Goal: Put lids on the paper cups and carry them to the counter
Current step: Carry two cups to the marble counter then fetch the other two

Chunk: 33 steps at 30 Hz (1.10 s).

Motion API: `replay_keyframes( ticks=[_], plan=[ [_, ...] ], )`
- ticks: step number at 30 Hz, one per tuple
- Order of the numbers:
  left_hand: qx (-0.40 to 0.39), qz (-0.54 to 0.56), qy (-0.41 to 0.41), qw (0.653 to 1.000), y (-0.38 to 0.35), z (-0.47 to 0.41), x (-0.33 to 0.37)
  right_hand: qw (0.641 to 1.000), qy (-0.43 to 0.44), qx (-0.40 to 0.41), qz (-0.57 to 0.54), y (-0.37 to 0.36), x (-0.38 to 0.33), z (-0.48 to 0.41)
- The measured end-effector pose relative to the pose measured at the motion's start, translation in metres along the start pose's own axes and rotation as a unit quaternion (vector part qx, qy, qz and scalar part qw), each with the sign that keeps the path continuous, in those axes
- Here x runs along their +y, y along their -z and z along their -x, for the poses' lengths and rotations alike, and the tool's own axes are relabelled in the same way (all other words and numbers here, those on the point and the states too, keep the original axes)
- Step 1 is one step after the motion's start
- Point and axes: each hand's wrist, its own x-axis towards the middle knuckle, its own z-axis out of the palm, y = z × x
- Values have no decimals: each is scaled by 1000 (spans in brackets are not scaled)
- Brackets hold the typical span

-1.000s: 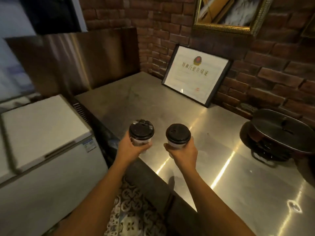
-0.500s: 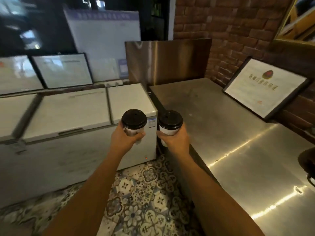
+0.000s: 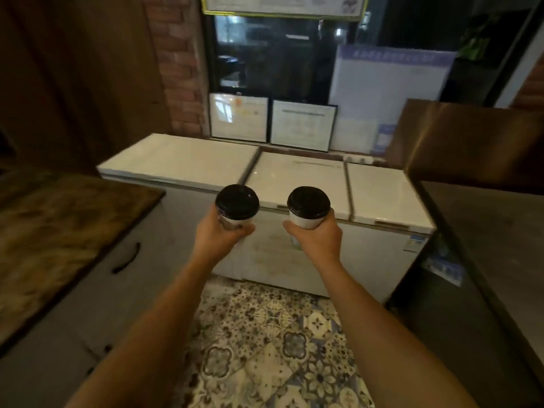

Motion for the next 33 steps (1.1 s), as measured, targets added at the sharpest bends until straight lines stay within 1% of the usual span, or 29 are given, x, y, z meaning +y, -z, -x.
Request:
replay_keyframes(
  ticks=[3, 7, 9, 11, 15, 19, 25, 28, 33],
  plan=[
    [76, -30, 16, 996, 98, -3, -38, 998, 15, -56, -14, -98, -40, 27],
    [148, -60, 46, 986, 217, 1, -78, 989, 56, -131, -29, -215, -92, 69],
    [164, -59, 53, 983, 253, 5, -88, 984, 70, -157, -37, -249, -107, 81],
    [197, -60, 75, 976, 302, 13, -106, 974, 85, -206, -45, -298, -129, 100],
    [264, -69, 123, 954, 376, 34, -138, 946, 116, -297, -55, -381, -168, 133],
    [316, -87, 173, 929, 431, 52, -168, 914, 135, -377, -59, -454, -195, 160],
    [428, -120, 231, 866, 510, 61, -200, 865, 167, -465, -84, -564, -230, 198],
    [490, -111, 249, 828, 548, 58, -208, 835, 177, -514, -84, -613, -252, 218],
    [559, -123, 266, 776, 607, 55, -229, 780, 214, -582, -90, -689, -288, 251]
  ],
)
